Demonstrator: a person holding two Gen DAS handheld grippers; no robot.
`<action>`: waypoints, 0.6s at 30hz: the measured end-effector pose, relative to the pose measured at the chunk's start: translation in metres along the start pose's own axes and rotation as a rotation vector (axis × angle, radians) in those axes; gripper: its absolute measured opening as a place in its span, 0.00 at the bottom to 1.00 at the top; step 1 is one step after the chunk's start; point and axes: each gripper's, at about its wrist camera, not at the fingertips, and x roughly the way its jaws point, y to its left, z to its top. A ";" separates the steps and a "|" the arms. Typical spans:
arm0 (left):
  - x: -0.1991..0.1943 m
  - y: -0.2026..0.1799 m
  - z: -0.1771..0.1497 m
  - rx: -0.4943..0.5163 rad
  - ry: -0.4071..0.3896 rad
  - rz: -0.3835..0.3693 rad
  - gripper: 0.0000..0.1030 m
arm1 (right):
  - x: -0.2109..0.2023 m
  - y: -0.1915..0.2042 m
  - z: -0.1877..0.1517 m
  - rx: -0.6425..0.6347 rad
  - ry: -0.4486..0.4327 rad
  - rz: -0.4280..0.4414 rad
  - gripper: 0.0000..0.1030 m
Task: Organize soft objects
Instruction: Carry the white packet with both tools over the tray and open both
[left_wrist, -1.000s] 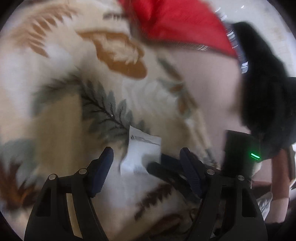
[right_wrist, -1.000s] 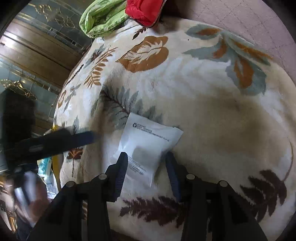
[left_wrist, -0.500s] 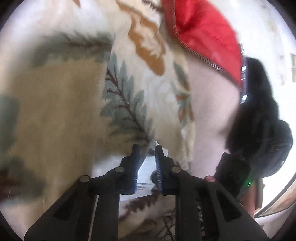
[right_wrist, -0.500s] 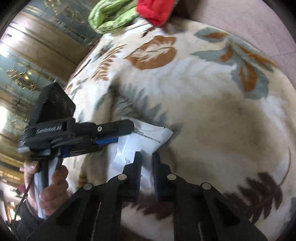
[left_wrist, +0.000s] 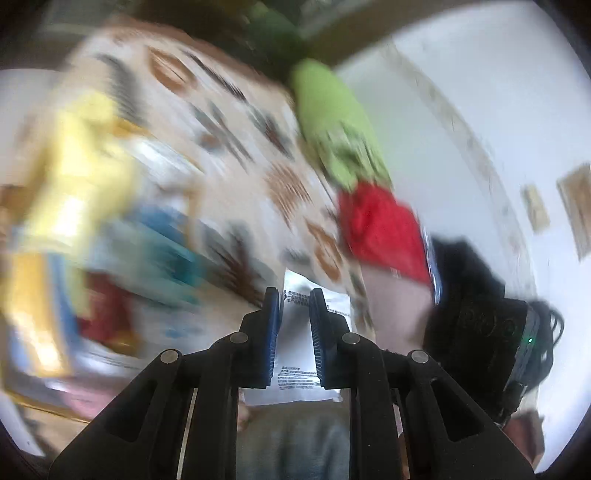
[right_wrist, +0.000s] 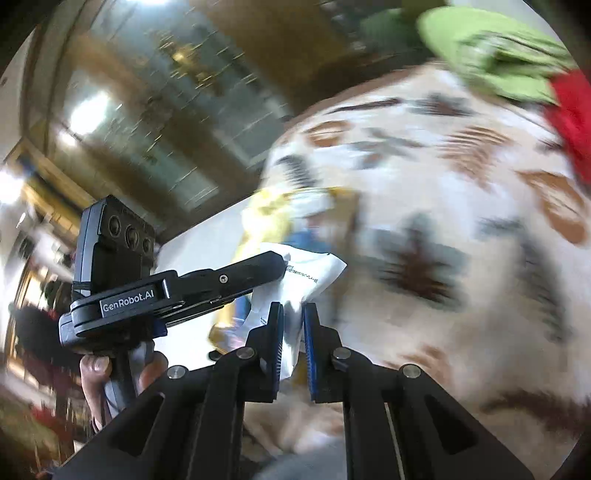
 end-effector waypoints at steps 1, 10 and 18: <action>-0.008 0.010 0.005 -0.021 -0.021 0.012 0.15 | 0.016 0.011 0.008 -0.009 0.014 0.016 0.09; -0.022 0.061 0.017 0.001 -0.190 0.139 0.15 | 0.092 0.042 0.029 -0.073 0.035 -0.095 0.12; -0.009 0.077 0.022 0.025 -0.178 0.208 0.15 | 0.107 0.044 0.023 -0.112 -0.001 -0.143 0.13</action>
